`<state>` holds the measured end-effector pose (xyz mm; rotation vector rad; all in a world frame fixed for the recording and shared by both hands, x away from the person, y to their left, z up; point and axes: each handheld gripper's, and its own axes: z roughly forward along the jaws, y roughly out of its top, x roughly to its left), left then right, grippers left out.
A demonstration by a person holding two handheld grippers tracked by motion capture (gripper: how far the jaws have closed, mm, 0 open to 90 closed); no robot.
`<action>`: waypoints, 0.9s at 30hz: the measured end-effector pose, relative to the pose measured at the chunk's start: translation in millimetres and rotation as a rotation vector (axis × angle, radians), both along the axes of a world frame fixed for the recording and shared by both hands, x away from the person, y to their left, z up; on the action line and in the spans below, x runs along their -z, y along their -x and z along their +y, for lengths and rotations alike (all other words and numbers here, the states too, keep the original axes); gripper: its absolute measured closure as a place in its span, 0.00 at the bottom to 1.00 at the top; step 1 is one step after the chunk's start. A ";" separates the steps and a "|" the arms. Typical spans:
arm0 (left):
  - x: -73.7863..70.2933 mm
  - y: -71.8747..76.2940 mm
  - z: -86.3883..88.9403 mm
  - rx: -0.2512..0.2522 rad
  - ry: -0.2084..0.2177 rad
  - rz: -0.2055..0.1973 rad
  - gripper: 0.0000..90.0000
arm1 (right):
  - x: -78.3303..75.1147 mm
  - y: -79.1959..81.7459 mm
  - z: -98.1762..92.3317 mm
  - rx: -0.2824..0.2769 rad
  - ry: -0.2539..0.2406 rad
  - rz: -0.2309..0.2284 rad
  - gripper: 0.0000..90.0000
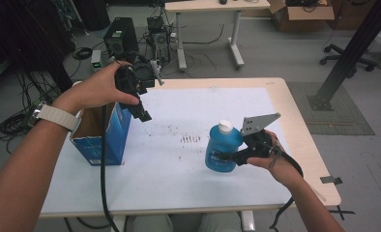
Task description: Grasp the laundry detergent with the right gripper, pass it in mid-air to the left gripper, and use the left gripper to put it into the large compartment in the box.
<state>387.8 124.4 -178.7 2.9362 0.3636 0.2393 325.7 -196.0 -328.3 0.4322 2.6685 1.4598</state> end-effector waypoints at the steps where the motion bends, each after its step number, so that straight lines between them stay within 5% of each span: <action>1: -2.7 4.4 -2.4 0.010 0.004 -0.002 0.10 | -6.2 1.5 0.8 -0.011 0.003 -0.001 0.48; 11: -19.1 28.4 -14.5 0.057 0.033 -0.014 0.09 | -32.2 6.0 10.1 -0.075 0.026 -0.006 0.48; 27: -36.5 67.3 -38.7 0.166 0.082 0.027 0.07 | -59.6 12.5 41.1 -0.182 0.066 -0.015 0.48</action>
